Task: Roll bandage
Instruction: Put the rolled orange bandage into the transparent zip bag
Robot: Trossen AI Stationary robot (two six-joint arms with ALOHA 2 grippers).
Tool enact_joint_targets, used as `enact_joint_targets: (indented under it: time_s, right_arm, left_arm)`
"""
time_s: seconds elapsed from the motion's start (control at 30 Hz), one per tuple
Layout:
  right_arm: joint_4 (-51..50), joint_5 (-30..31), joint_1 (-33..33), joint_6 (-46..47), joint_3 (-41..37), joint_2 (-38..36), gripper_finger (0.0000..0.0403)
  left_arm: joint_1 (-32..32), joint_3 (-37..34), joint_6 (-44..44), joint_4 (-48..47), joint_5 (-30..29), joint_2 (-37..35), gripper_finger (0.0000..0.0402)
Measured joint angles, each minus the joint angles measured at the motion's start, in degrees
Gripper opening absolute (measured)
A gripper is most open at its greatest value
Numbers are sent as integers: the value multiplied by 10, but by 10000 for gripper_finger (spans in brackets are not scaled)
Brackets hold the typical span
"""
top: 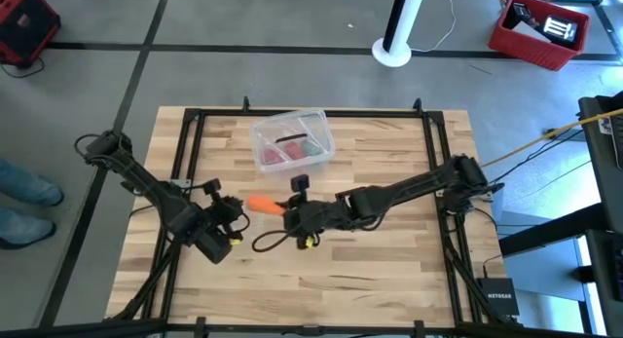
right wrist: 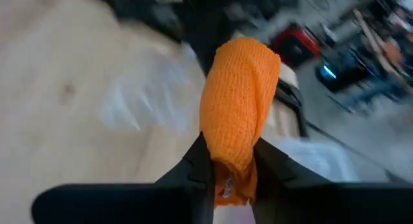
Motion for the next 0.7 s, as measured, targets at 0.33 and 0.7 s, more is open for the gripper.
enact_joint_targets:
  time_s: [0.33,0.7]
  right_arm:
    - [38,-15,-1,-2,0,69,60]
    - [-6,-43,-11,17,0,78,60]
  left_arm:
    - [27,0,22,42,-7,0,0]
    - [14,0,112,128,8,0,0]
